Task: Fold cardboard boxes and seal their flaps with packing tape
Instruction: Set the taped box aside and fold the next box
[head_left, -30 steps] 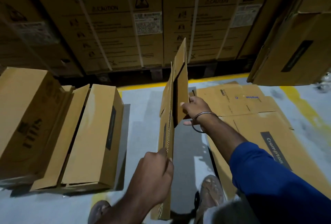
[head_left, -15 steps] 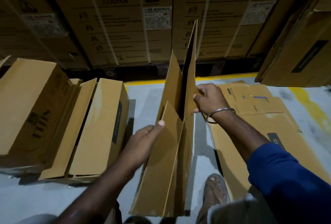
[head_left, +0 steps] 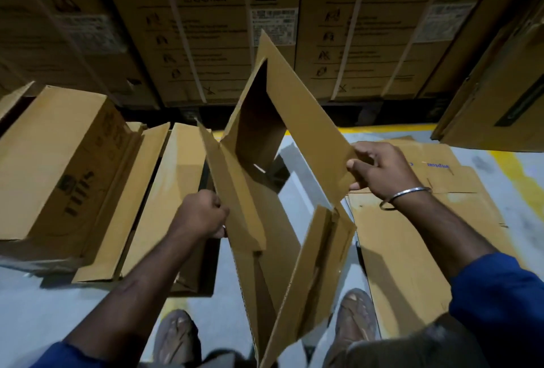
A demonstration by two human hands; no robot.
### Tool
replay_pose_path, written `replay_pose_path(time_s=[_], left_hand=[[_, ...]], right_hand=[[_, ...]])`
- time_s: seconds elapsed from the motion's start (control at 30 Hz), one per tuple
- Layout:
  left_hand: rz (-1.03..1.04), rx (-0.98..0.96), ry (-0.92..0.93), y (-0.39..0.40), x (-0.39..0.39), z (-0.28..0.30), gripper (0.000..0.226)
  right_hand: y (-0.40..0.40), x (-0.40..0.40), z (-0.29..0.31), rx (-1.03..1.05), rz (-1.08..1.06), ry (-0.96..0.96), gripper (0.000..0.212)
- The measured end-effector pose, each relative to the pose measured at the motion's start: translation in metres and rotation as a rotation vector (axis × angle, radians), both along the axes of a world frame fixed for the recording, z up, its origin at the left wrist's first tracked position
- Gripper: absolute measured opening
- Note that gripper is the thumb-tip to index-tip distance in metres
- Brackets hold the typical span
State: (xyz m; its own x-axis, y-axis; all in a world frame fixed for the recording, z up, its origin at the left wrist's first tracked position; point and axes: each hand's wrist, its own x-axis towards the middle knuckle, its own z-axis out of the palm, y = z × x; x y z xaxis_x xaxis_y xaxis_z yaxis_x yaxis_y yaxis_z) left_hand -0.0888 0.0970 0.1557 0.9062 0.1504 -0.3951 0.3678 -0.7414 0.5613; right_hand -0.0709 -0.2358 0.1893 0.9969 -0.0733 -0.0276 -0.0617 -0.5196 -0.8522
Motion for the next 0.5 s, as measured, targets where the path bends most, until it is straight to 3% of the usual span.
replay_pose_path(time_s=[0.07,0.2,0.3,0.5], left_hand=[[0.068,0.052,-0.033,0.01,0.003,-0.004,0.016],[0.201,0.197,-0.304,0.033,0.011,0.0,0.022],[0.305,0.192,-0.433,0.052,0.018,0.013,0.023],[0.195,0.289,-0.416,0.044,0.012,-0.001,0.01]], right_hand=[[-0.009,-0.001,0.003,-0.012,-0.053,0.002,0.017],[-0.027,-0.007,0.012,-0.091,-0.176,0.016,0.013],[-0.04,-0.014,0.016,-0.222,-0.221,0.055,0.007],[-0.021,-0.032,-0.002,-0.309,0.051,0.553,0.007]])
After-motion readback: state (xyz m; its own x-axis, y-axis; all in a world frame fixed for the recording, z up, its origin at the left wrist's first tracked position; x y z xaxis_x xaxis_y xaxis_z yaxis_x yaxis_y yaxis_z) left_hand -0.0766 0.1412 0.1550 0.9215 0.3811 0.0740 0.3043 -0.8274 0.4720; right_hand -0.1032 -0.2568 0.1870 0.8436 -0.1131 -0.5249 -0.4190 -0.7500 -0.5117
